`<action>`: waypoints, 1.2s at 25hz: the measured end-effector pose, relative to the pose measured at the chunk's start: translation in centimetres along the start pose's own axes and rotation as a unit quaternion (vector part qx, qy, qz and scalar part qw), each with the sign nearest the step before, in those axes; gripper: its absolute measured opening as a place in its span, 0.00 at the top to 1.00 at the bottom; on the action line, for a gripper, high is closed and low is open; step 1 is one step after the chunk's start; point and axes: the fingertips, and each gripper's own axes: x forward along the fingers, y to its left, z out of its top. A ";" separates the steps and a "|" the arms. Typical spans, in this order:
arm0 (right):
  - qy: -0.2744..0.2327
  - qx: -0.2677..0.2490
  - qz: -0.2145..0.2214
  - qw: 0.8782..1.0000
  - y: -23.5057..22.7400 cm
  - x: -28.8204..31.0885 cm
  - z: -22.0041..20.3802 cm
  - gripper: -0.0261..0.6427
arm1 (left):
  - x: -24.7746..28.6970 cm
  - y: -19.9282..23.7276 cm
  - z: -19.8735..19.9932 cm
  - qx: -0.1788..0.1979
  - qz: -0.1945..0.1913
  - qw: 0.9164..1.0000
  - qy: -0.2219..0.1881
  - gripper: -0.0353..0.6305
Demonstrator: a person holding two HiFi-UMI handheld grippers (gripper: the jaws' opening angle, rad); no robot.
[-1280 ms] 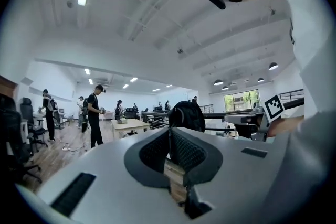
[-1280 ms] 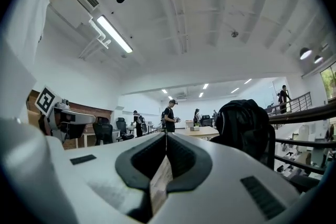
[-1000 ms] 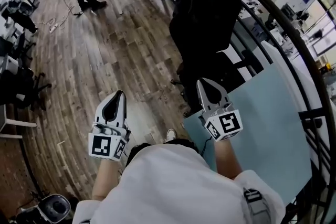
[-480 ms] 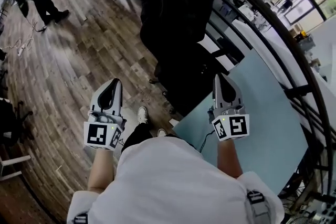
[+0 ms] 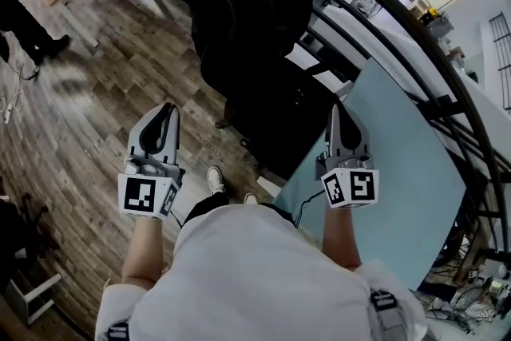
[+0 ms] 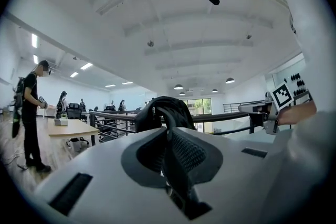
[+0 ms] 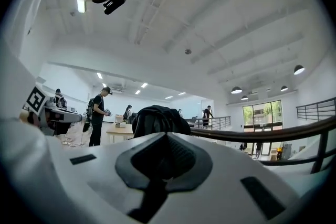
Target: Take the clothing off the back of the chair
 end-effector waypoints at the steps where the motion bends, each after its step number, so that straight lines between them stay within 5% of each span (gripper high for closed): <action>1: 0.000 -0.001 -0.002 1.000 0.3 0.1 0.1 0.93 | 0.4 0.2 0.1 0.001 -0.004 1.000 -0.001 0.90; 4: 0.002 0.005 -0.004 1.000 1.2 0.2 0.0 0.93 | 2.0 0.7 1.7 0.008 -0.020 0.999 -0.024 0.89; 7: 0.004 0.005 -0.003 1.000 1.7 -0.1 -0.1 0.93 | 4.0 0.0 3.4 0.026 -0.056 0.997 -0.041 0.77; 10: 0.002 0.008 -0.002 1.000 1.8 -0.6 -0.1 0.93 | 5.9 -0.4 5.4 0.065 -0.071 0.994 -0.050 0.77; 14: 0.000 0.017 -0.005 1.000 1.6 -0.9 -0.4 0.93 | 9.0 -0.7 8.1 0.116 -0.095 0.988 -0.048 0.62; 22: 0.002 0.037 -0.013 0.999 0.6 -2.3 -1.4 0.93 | 16.4 -1.6 9.2 0.231 -0.107 0.966 0.039 0.35; 30: 0.004 0.041 -0.018 0.999 -0.3 -2.8 -1.8 0.93 | 21.1 -2.4 8.7 0.282 -0.112 0.949 0.089 0.22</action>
